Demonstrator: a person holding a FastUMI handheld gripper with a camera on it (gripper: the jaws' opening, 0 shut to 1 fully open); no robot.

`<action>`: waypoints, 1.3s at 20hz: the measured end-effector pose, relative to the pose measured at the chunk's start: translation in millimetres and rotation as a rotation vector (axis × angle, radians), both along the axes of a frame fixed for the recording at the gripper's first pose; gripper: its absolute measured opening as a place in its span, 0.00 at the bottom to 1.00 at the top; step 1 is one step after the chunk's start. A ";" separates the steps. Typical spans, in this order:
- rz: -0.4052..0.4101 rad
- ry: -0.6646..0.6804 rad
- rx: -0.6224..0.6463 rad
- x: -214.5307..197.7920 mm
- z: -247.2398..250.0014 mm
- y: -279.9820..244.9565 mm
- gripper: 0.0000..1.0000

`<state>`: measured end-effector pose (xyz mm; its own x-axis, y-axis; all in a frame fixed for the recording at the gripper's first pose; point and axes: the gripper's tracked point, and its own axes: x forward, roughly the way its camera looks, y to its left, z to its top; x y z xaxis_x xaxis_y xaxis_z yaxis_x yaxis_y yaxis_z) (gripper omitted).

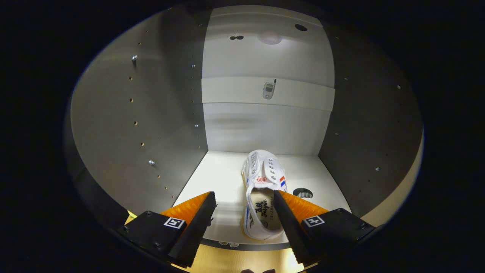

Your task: Open the shoe cabinet door, grab the shoes and put them into the shoe cabinet, then close the shoe cabinet door.

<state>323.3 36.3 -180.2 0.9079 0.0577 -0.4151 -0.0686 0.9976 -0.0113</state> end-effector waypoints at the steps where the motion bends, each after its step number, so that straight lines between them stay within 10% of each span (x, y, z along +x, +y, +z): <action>1: -0.012 -0.024 0.006 -7.2 9.1 -4.2 0.98; 19: -0.034 -0.397 0.017 -305.6 167.9 -42.6 0.97; 26: -0.177 -0.408 -0.048 -398.6 172.6 -123.8 0.98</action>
<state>-75.3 -87.5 -7.6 0.9921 -0.1238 -0.0193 0.1227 0.9912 -0.0487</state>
